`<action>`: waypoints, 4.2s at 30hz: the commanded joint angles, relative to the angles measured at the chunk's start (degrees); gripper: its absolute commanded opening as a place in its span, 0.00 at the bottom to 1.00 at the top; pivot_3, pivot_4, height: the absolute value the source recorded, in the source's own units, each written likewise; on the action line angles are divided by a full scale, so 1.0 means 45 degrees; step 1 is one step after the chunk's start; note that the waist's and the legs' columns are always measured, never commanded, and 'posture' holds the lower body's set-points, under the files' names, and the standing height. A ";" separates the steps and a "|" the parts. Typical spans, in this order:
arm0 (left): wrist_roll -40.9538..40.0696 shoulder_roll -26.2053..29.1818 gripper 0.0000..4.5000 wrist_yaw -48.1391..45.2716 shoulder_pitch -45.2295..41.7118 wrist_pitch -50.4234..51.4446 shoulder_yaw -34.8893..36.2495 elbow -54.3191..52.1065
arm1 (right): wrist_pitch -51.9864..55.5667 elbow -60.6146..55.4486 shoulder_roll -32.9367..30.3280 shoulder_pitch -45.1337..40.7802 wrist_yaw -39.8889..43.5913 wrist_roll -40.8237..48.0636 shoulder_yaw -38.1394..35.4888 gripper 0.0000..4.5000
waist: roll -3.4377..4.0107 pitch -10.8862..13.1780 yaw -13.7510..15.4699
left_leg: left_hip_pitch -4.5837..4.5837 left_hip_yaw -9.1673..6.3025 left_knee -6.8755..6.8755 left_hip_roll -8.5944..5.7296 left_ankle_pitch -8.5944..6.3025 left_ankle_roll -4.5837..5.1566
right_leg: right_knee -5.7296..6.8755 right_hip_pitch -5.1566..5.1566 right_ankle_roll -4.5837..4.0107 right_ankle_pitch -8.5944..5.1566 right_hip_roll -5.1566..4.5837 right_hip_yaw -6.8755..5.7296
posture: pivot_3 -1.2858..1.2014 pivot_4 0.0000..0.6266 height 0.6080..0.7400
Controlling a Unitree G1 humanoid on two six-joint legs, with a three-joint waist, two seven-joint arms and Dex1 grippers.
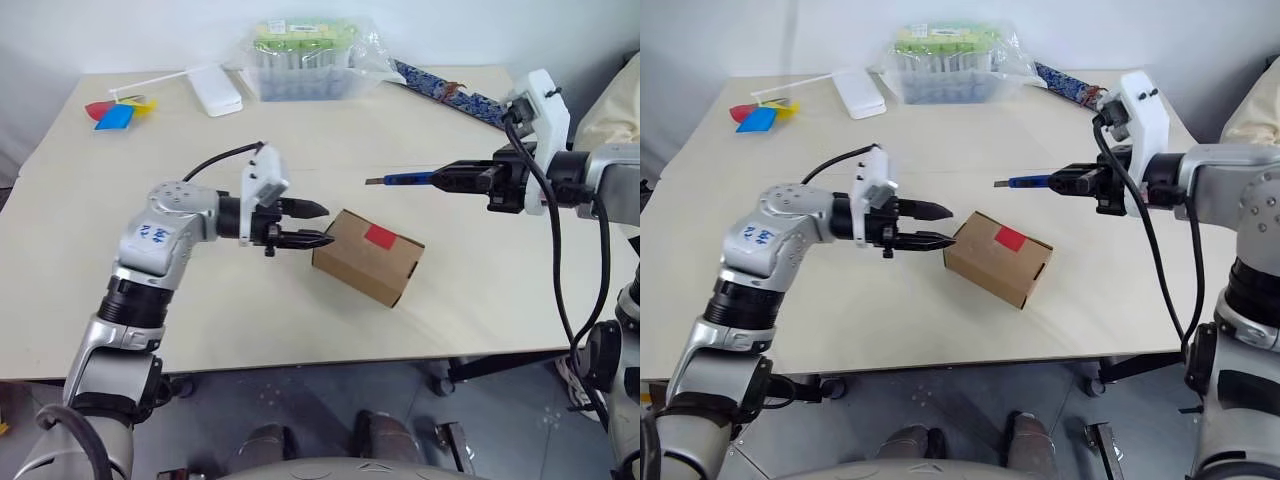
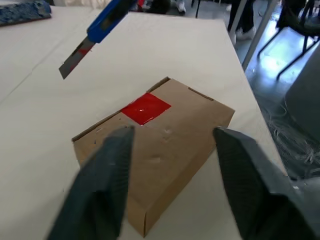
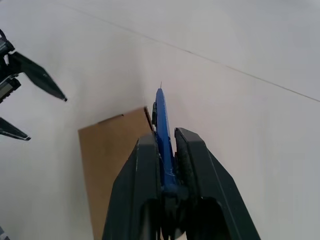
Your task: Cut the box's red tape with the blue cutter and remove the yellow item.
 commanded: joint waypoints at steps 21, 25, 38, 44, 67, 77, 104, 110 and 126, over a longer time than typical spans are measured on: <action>0.2526 -0.1251 0.00 -0.0341 -0.1127 -0.0385 -0.1936 0.2088 | -0.2306 -0.1003 -0.0712 0.1228 0.0367 -0.0257 0.1985 0.04 | -0.0002 0.0001 0.0276 | -0.0006 -0.0001 0.0015 0.0000 0.0000 0.0001 | -0.0002 -0.0001 0.0000 0.0000 0.0000 -0.0001 | 0.52 0.24 1.00; 0.2753 -0.1183 0.00 -0.0448 -0.1128 -0.0374 -0.2033 0.2217 | -0.3186 -0.0415 -0.0770 0.1162 0.0670 -0.0649 0.2631 0.04 | -0.0002 0.0001 0.0277 | -0.0007 0.0002 0.0019 0.0000 0.0000 0.0002 | -0.0002 0.0000 0.0000 0.0000 0.0000 -0.0002 | 0.52 0.24 1.00; 0.2960 -0.1148 0.00 -0.0572 -0.1111 -0.0474 -0.1994 0.2258 | -0.3926 -0.0041 -0.1171 0.1259 0.1219 -0.1182 0.2998 0.04 | -0.0002 0.0001 0.0278 | -0.0004 -0.0002 0.0045 0.0004 0.0001 0.0003 | 0.0017 0.0006 -0.0001 0.0000 0.0000 -0.0001 | 0.52 0.24 1.00; 0.3129 -0.1101 0.00 -0.0802 -0.1296 -0.0848 -0.2005 0.2802 | -0.3291 -0.0851 -0.1619 0.1425 0.1413 -0.0715 0.2678 0.04 | -0.0002 0.0001 0.0340 | -0.0009 -0.0011 0.0068 0.0004 -0.0003 0.0009 | 0.0015 0.0015 0.0000 0.0000 -0.0001 -0.0004 | 0.52 0.24 1.00; 0.3756 -0.1470 0.00 -0.1518 -0.2149 -0.2631 -0.2079 0.5314 | -0.3868 -0.0006 -0.1232 0.0488 0.1302 -0.1138 0.2914 0.04 | -0.0002 0.0001 0.0318 | -0.0013 -0.0009 0.0112 0.0007 -0.0006 0.0015 | 0.0032 0.0022 -0.0001 0.0000 -0.0003 0.0002 | 0.52 0.24 1.00; 0.3866 -0.1686 0.00 -0.1656 -0.2435 -0.2976 -0.2059 0.5862 | -0.5263 0.0873 -0.1205 0.0358 0.2386 -0.1690 0.3836 0.04 | -0.0002 0.0001 0.0324 | -0.0018 -0.0010 0.0124 0.0005 -0.0010 0.0023 | 0.0031 0.0029 -0.0001 0.0000 -0.0003 -0.0001 | 0.52 0.24 1.00; 0.4458 -0.1996 0.00 -0.1541 -0.2608 -0.2374 -0.2421 0.5926 | -0.6886 0.2587 -0.2163 -0.1054 0.5170 -0.4236 0.6103 0.04 | -0.0002 0.0001 0.0324 | -0.0038 -0.0014 0.0165 0.0007 -0.0018 0.0035 | 0.0035 0.0029 -0.0001 0.0000 -0.0005 -0.0002 | 0.52 0.24 1.00; 0.4950 -0.2008 0.00 -0.1570 -0.2643 -0.1669 -0.2862 0.5543 | -0.7015 0.2897 -0.2237 -0.1546 0.5848 -0.4821 0.6685 0.04 | -0.0001 0.0000 0.0324 | -0.0042 -0.0017 0.0176 0.0007 -0.0019 0.0037 | 0.0038 0.0031 -0.0001 0.0000 -0.0006 -0.0002 | 0.52 0.24 1.00; 0.5605 -0.1948 0.00 -0.1472 -0.2353 -0.0421 -0.3501 0.4495 | -0.7420 0.3222 -0.2707 -0.2107 0.7485 -0.6475 0.7974 0.04 | 0.0000 -0.0001 0.0359 | -0.0039 -0.0026 0.0184 0.0006 -0.0020 0.0039 | 0.0041 0.0040 0.0000 0.0000 -0.0009 -0.0003 | 0.52 0.24 1.00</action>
